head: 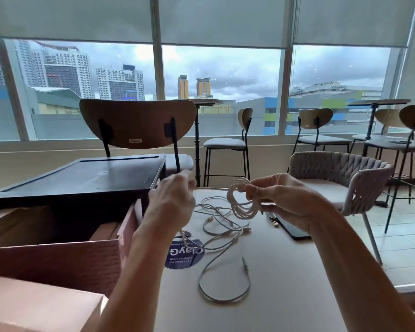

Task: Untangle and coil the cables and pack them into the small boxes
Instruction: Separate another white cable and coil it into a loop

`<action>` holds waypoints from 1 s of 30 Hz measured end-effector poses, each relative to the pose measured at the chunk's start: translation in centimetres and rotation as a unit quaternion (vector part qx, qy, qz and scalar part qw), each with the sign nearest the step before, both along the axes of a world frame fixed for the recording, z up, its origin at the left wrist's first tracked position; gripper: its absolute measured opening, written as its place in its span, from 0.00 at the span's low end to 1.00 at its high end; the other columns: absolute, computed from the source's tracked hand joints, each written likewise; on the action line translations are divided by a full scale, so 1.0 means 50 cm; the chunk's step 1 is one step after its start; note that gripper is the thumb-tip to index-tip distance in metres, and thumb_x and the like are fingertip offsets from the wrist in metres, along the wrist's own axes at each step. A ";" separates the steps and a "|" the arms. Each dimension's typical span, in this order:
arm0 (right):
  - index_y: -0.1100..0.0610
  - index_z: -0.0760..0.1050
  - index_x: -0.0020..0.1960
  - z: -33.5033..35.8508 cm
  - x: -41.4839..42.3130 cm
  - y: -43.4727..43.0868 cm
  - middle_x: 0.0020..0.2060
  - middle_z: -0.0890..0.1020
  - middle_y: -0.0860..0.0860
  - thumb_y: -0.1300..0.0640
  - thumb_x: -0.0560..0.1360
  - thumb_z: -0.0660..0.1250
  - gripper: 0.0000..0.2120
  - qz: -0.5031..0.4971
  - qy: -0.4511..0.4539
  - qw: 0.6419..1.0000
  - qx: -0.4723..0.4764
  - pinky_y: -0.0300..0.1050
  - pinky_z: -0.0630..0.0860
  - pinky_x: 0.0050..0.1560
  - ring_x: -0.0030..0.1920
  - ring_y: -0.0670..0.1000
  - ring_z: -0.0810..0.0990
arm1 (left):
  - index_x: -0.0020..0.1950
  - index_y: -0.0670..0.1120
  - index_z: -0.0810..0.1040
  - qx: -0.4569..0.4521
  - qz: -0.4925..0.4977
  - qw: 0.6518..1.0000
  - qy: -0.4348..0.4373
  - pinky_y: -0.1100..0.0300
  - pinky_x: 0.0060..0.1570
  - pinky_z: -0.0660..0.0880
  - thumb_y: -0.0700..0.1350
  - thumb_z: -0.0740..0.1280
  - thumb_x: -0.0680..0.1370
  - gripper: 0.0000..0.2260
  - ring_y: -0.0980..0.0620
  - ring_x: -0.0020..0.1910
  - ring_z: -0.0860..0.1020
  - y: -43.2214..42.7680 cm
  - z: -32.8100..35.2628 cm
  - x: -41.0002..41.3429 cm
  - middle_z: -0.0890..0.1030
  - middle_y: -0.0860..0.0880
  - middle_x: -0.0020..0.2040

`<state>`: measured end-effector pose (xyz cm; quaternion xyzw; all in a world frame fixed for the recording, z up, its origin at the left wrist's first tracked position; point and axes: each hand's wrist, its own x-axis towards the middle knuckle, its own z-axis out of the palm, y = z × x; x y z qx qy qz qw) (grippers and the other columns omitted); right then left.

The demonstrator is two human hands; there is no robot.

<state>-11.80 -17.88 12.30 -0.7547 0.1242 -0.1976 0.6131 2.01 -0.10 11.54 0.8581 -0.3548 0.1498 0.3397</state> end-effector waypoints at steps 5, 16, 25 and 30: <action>0.63 0.84 0.47 -0.009 0.013 0.017 0.36 0.81 0.55 0.61 0.75 0.69 0.07 0.048 -0.040 0.995 0.079 0.44 0.81 0.44 0.36 0.50 0.79 | 0.72 0.50 0.73 -0.072 -0.205 0.975 0.041 0.61 0.66 0.71 0.50 0.64 0.82 0.18 0.57 0.64 0.77 -0.037 -0.011 -0.032 0.79 0.51 0.66; 0.63 0.75 0.56 -0.021 0.039 0.038 0.39 0.81 0.58 0.61 0.75 0.69 0.11 0.075 -0.115 0.975 0.174 0.44 0.82 0.40 0.35 0.50 0.81 | 0.60 0.52 0.83 -0.178 -0.179 0.967 0.045 0.57 0.43 0.83 0.50 0.73 0.77 0.11 0.59 0.39 0.83 -0.050 -0.035 -0.014 0.85 0.54 0.42; 0.69 0.71 0.64 -0.027 0.066 0.069 0.37 0.73 0.55 0.65 0.84 0.52 0.14 0.134 -0.138 0.948 0.252 0.38 0.77 0.38 0.34 0.46 0.72 | 0.60 0.45 0.80 -0.155 -0.132 0.976 -0.073 0.70 0.30 0.74 0.45 0.67 0.81 0.09 0.64 0.31 0.79 -0.042 -0.025 -0.036 0.80 0.56 0.36; 0.73 0.70 0.66 -0.023 0.066 0.070 0.35 0.71 0.53 0.65 0.84 0.50 0.17 0.158 -0.141 0.943 0.256 0.37 0.74 0.34 0.32 0.45 0.71 | 0.53 0.46 0.82 -0.169 -0.171 0.968 -0.075 0.72 0.32 0.72 0.44 0.67 0.82 0.05 0.65 0.37 0.79 -0.038 -0.022 -0.031 0.79 0.59 0.37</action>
